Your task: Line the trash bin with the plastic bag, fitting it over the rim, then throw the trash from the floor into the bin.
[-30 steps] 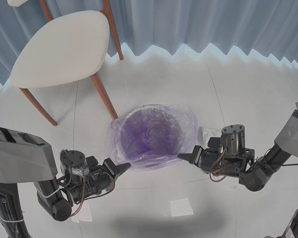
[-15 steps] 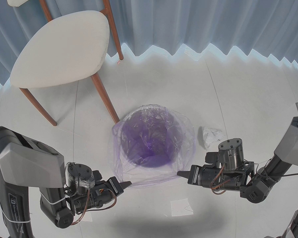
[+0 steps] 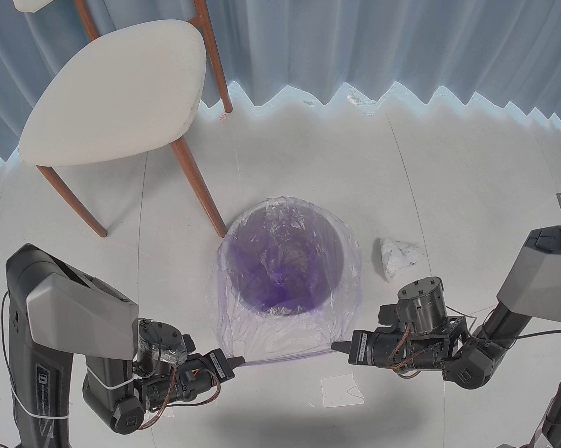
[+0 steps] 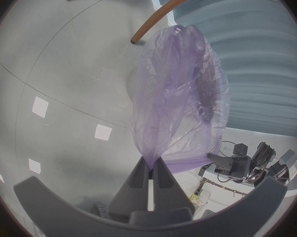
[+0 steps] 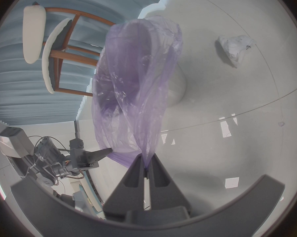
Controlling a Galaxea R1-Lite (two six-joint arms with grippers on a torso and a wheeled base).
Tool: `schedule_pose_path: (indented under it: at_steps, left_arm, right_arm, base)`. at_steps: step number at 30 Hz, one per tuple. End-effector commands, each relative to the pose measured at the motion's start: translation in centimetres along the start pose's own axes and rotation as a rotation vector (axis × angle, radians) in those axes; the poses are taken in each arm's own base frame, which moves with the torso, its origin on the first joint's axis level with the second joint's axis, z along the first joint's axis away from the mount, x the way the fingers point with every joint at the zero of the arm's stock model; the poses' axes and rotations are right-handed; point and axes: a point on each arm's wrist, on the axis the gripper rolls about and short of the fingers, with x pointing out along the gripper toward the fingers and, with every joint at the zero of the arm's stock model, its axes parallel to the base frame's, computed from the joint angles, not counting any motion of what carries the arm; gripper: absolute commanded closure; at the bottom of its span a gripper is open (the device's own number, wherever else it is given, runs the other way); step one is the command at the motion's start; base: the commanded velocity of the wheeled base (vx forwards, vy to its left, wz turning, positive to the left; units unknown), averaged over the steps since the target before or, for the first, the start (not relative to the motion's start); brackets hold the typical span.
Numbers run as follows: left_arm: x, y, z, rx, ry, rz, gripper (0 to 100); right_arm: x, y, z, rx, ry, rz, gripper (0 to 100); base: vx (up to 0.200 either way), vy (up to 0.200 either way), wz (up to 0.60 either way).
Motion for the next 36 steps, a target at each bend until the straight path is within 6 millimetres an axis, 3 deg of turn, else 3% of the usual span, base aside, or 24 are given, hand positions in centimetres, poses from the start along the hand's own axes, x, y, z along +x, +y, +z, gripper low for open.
schedule_pose_path:
  at_steps: [1, 10, 18, 28, 36]
  left_arm:
    - [0.5, 0.5, -0.1, 0.008, -0.001, 0.021, 100]
    - [3.1, 0.3, -0.2, 0.045, -0.115, 0.066, 100]
    - [3.3, 0.2, -0.1, 0.065, -0.143, 0.075, 100]
    - [3.8, -0.2, 0.2, 0.068, -0.184, 0.076, 100]
    - [3.9, -0.1, 0.0, 0.066, -0.177, 0.078, 100]
  right_arm:
    - [1.2, -1.2, -0.6, -0.004, 0.019, -0.047, 100]
    - [1.7, -2.0, 0.4, -0.010, -0.034, -0.094, 100]
    - [1.8, -2.3, 1.6, -0.002, -0.072, -0.094, 100]
    - [3.7, -3.5, 1.3, -0.055, -0.161, -0.128, 100]
    - [4.0, -3.8, 1.0, -0.059, -0.160, -0.133, 100]
  base:
    - [0.000, 0.000, 0.00]
    - [0.000, 0.000, 0.00]
    - [0.000, 0.000, 0.00]
    - [0.000, 0.000, 0.00]
    - [0.000, 0.000, 0.00]
